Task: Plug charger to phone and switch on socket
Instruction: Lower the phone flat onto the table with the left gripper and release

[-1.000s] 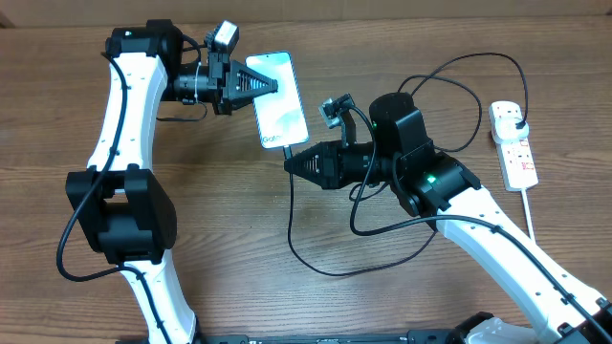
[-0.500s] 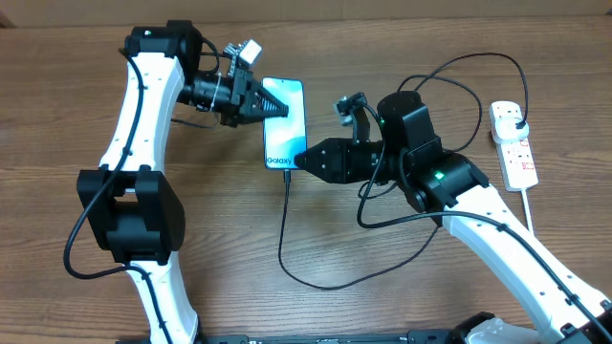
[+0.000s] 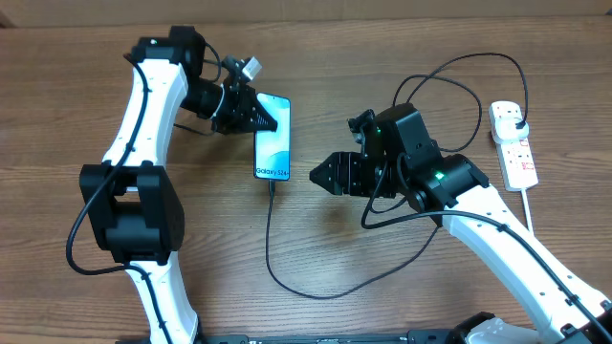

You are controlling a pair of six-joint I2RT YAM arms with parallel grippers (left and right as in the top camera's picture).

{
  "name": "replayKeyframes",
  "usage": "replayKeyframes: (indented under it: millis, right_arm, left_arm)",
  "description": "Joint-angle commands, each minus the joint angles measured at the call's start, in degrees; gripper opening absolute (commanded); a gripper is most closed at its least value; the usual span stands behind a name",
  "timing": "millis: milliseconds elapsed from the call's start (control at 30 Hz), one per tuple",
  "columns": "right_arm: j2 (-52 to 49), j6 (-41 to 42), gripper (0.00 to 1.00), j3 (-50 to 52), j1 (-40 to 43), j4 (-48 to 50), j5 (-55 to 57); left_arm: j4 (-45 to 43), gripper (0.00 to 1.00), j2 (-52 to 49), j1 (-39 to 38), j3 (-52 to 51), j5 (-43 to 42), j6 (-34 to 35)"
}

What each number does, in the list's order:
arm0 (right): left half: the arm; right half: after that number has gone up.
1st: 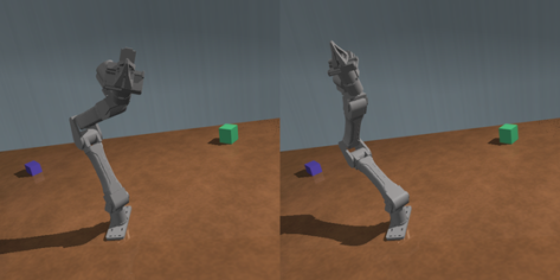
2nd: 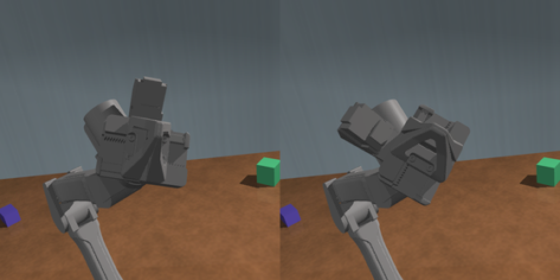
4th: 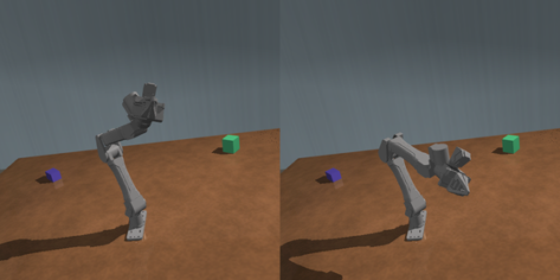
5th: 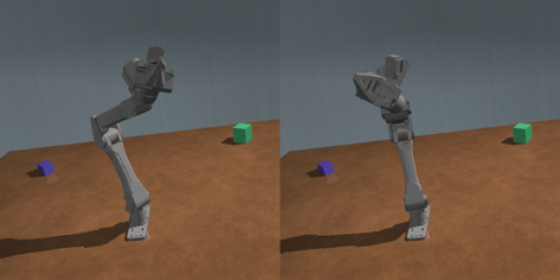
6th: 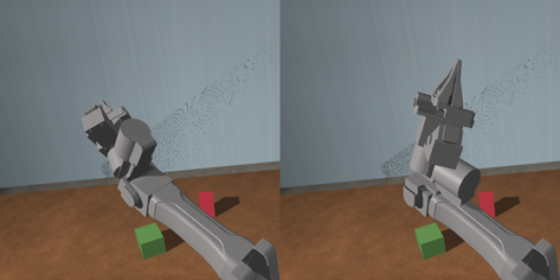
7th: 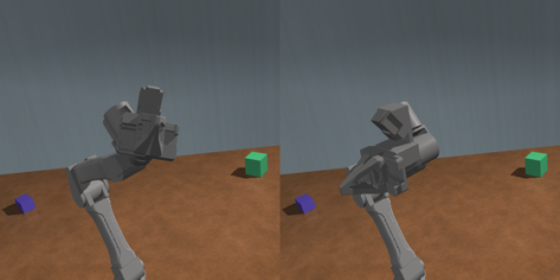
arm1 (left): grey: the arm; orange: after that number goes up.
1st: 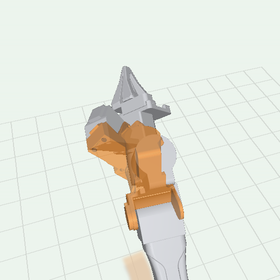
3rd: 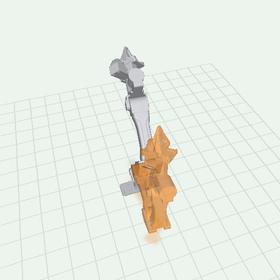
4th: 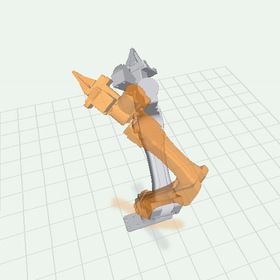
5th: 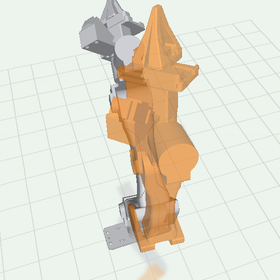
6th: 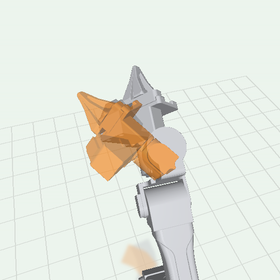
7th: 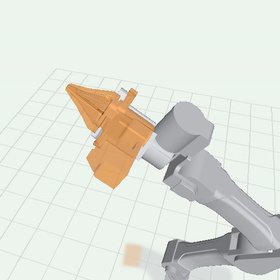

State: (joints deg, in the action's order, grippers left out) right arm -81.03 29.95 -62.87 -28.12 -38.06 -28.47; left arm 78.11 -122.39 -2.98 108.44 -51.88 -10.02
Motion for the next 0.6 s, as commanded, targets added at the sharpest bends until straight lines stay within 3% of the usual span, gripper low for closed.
replayKeyframes:
  millis: [0, 233, 567]
  right_arm:
    - [1.31, -0.42, 0.62, -1.36, 0.17, -1.4, 3.45]
    - [1.31, -0.37, 0.63, -1.36, 0.17, -3.19, 3.61]
    - [1.31, -0.42, 0.63, -1.36, 0.17, -4.31, 3.63]
  left_arm:
    - [-5.31, 0.04, 0.55, -0.04, -5.01, 1.03, 7.08]
    - [-14.01, 0.04, 0.11, -0.07, -10.1, 3.1, 9.33]
    - [-18.73, 0.04, -7.08, -0.04, -10.56, 4.26, 10.95]
